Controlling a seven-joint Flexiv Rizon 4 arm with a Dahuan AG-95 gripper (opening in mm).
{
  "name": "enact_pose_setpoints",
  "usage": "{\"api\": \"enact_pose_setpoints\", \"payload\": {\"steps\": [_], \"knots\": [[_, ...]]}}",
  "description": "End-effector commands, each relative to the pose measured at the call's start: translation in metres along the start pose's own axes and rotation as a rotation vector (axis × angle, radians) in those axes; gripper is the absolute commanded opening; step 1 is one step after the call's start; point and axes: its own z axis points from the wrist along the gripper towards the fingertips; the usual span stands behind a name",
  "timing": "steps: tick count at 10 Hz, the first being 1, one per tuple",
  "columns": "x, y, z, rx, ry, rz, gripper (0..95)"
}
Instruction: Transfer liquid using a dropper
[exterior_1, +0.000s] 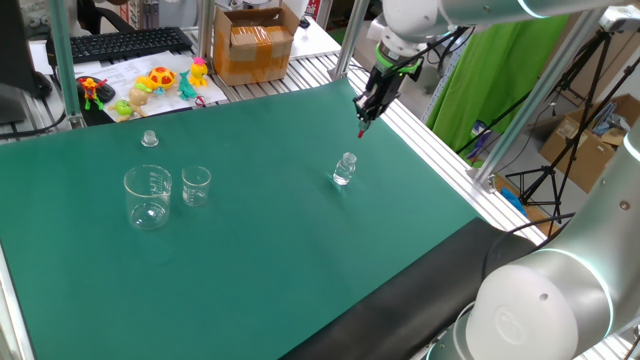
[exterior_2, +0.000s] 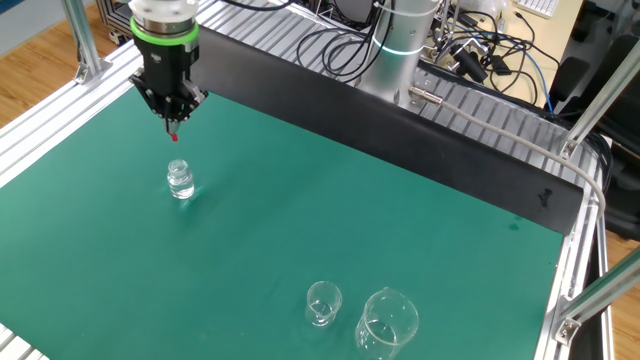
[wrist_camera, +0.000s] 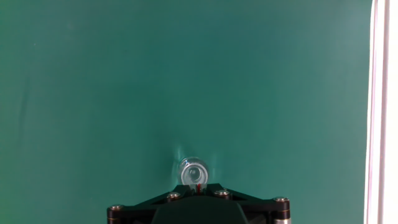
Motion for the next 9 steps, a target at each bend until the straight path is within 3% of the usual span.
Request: {"api": "enact_pose_setpoints", "payload": {"steps": [1, 6, 9], "knots": [[0.0006, 0.0003, -0.0004, 0.001, 0.002, 0.004, 0.0], [0.0006, 0.0004, -0.0005, 0.01, -0.005, 0.023, 95.0], [0.0005, 0.0004, -0.0005, 0.011, -0.015, 0.027, 95.0]]}}
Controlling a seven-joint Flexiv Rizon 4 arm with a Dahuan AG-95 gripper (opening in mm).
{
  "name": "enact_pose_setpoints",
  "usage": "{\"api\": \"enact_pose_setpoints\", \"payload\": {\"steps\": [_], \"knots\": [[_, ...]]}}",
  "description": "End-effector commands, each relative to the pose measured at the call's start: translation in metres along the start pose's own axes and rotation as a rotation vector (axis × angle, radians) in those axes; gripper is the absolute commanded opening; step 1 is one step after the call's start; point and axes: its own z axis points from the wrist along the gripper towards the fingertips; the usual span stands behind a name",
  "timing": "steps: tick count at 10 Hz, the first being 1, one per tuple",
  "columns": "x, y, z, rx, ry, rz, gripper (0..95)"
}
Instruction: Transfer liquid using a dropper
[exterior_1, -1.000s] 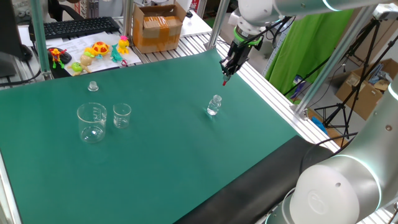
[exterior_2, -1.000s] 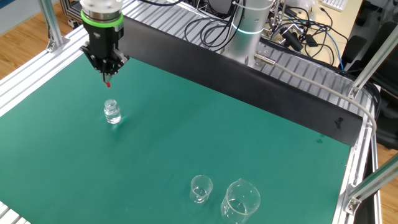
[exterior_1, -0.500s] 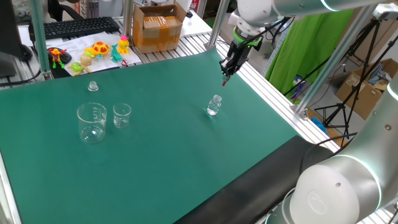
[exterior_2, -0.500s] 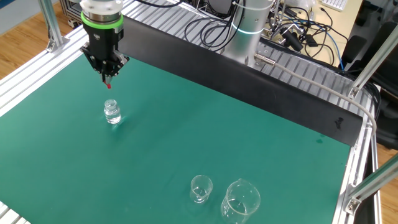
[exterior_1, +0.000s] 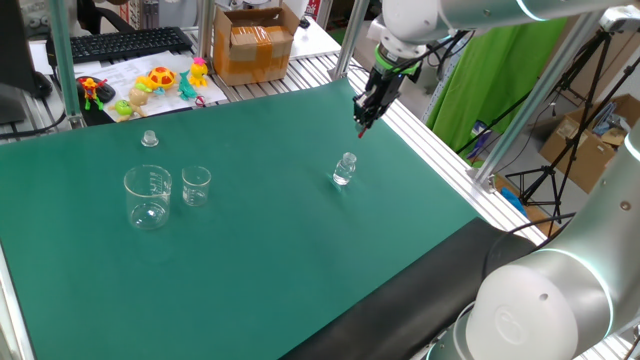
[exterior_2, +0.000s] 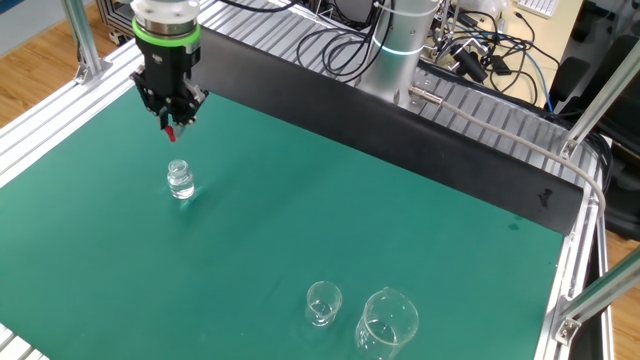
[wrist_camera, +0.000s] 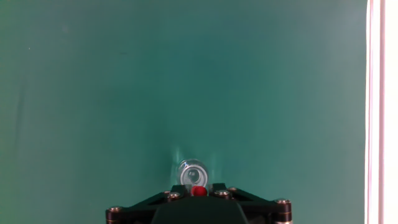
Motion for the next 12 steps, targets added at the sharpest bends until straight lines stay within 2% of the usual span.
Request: {"api": "enact_pose_setpoints", "payload": {"steps": [1, 4, 5, 12], "knots": [[-0.0006, -0.0001, 0.0005, 0.0, -0.004, 0.002, 95.0], [-0.0007, -0.0001, 0.0005, -0.001, -0.007, 0.002, 95.0], [-0.0016, -0.0003, 0.0003, 0.0, -0.004, 0.004, 76.0], [-0.0038, -0.0088, 0.004, -0.009, -0.001, -0.021, 76.0]]}}
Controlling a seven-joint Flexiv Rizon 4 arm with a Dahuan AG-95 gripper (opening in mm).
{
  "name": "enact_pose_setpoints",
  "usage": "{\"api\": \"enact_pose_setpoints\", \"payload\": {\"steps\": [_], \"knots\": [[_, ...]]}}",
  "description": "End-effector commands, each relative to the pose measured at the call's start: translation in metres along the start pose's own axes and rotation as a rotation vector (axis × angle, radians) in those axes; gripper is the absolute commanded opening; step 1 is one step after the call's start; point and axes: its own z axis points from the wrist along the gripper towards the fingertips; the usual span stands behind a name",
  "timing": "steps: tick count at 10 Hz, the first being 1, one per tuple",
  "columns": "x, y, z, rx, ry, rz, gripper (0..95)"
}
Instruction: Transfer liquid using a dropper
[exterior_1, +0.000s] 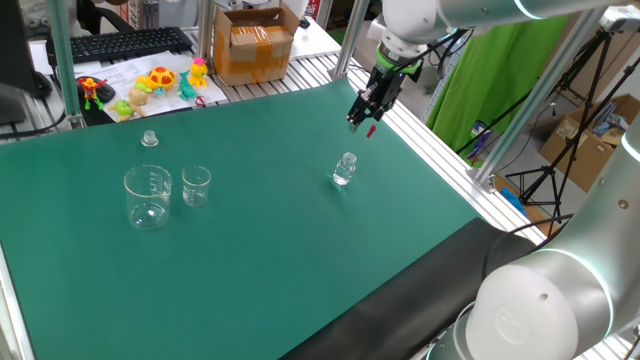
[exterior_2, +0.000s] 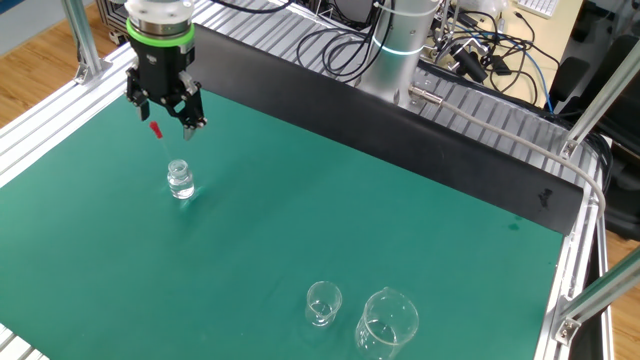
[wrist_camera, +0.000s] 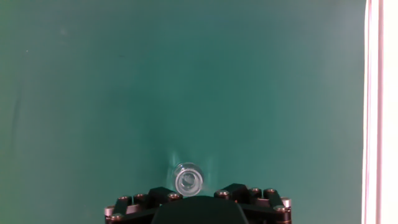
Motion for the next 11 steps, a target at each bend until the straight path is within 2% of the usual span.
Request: {"api": "enact_pose_setpoints", "payload": {"steps": [1, 4, 5, 7, 8, 10, 11], "knots": [[0.0, -0.003, 0.001, -0.003, 0.001, -0.003, 57.0], [0.001, -0.015, 0.005, -0.022, -0.002, -0.028, 57.0], [0.001, -0.019, 0.006, -0.033, -0.002, -0.035, 38.0], [0.002, -0.024, 0.008, -0.043, -0.003, -0.037, 38.0], [0.002, -0.024, 0.008, -0.045, -0.003, -0.037, 19.0], [0.002, -0.024, 0.008, -0.046, -0.004, -0.036, 19.0], [0.002, -0.024, 0.007, -0.047, -0.003, -0.038, 0.0]]}}
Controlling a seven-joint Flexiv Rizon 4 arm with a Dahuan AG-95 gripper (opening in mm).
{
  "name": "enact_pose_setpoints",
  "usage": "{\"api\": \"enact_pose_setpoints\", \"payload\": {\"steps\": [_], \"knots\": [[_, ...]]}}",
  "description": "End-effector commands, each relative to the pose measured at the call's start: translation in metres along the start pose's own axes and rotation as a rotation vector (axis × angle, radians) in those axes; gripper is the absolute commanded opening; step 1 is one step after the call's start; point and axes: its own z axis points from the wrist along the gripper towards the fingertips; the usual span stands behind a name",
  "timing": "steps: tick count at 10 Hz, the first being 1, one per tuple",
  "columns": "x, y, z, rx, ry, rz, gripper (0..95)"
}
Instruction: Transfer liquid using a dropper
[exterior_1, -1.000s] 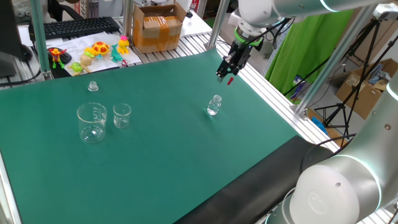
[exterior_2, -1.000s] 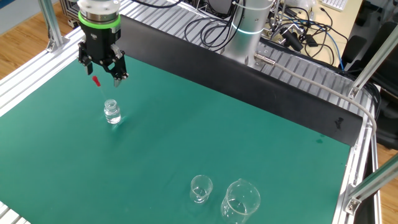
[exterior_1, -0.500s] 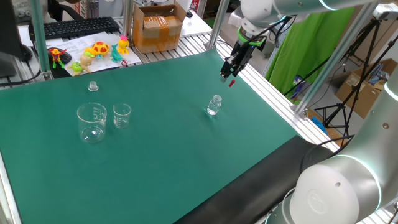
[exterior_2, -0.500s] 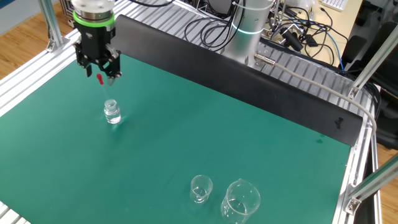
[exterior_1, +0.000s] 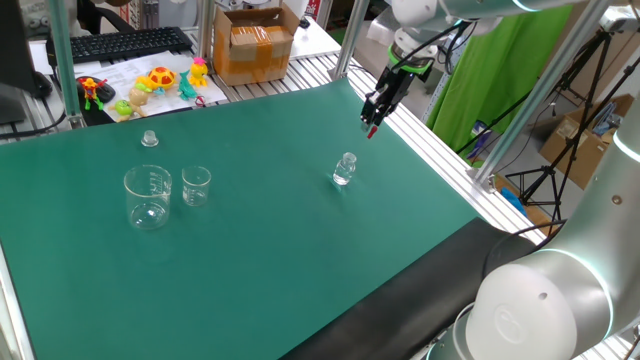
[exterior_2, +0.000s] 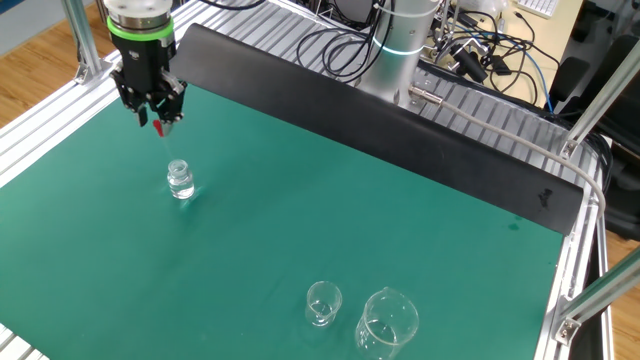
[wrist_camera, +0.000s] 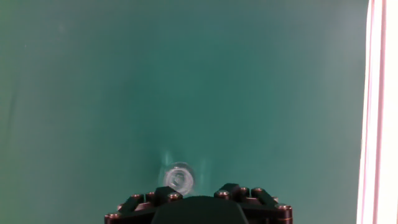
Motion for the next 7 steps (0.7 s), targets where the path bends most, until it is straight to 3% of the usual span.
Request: {"api": "enact_pose_setpoints", "payload": {"steps": [1, 6, 7], "knots": [[-0.0004, 0.0001, -0.0002, 0.0, 0.001, -0.002, 0.0], [-0.0002, 0.0, 0.0, 0.004, -0.002, 0.0, 0.0], [-0.0002, 0.0, 0.0001, 0.014, -0.001, 0.002, 38.0]]}}
